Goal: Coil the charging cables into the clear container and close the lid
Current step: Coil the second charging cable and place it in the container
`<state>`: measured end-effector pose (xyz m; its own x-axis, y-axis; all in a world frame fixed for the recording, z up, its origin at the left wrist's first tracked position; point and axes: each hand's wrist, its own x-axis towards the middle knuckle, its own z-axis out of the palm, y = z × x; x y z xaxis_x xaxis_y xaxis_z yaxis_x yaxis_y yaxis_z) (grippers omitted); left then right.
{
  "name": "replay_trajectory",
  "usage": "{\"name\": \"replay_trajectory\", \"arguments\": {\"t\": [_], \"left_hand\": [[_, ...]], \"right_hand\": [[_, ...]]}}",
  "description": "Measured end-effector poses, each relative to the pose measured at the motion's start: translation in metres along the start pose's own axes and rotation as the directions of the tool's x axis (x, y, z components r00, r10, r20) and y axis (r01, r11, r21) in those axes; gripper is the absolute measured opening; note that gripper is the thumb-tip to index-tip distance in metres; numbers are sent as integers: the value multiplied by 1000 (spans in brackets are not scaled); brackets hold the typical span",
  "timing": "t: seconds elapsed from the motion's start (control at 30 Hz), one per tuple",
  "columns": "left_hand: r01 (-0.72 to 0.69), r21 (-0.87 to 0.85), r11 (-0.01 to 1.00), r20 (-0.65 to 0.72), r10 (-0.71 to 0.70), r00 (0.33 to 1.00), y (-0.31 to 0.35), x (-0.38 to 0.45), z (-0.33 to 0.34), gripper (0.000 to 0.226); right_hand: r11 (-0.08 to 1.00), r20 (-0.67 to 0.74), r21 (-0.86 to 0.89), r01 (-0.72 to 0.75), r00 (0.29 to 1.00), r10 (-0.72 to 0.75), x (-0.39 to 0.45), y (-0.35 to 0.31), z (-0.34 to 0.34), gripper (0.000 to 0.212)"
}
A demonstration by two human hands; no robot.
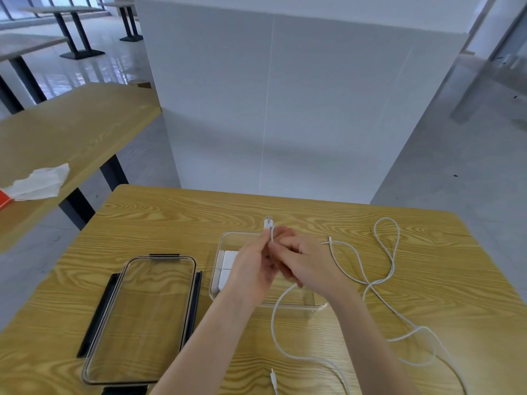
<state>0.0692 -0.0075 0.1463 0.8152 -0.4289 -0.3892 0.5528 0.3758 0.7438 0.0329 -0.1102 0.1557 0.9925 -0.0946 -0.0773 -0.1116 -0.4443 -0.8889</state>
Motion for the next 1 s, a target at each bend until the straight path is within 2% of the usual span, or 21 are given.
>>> {"name": "replay_trajectory", "arguments": {"t": [0.1,0.2,0.33,0.47,0.53,0.6,0.77,0.87,0.93,1.0], "left_hand": [[27,-28,999,9,-27,1000,2,2,-5,33],[-6,-22,1000,-11,6,1000,3,4,-5,28],[-76,-247,966,9,81,997,23,6,-6,22],[-142,-332,932,-4,149,989,44,3,-6,23],[-166,-271,948,2,173,985,45,0,-7,24],[-171,-122,978,25,175,984,38,-3,-8,24],[-143,224,964,22,142,990,17,-8,-4,24],[-124,349,929,-9,136,991,5,-7,0,26],[-98,400,911,-29,120,992,-3,-5,1,25],[-80,417,905,-53,112,992,-10,-4,2,24]], "right_hand": [[998,129,9,-60,990,58,-2,1,-5,39],[997,182,36,-67,982,59,0,7,-6,38],[988,217,59,-144,968,128,-6,25,-6,54],[977,214,21,-212,955,203,-5,57,0,69],[962,178,-1,-273,947,268,-4,72,5,69],[949,86,2,-316,945,315,-2,76,9,67],[899,-121,148,-413,894,431,17,55,-4,48],[909,-199,231,-347,898,393,25,37,-18,33],[918,-176,285,-277,926,334,23,21,-22,27],[948,-149,250,-196,960,238,17,6,-23,29]]}}
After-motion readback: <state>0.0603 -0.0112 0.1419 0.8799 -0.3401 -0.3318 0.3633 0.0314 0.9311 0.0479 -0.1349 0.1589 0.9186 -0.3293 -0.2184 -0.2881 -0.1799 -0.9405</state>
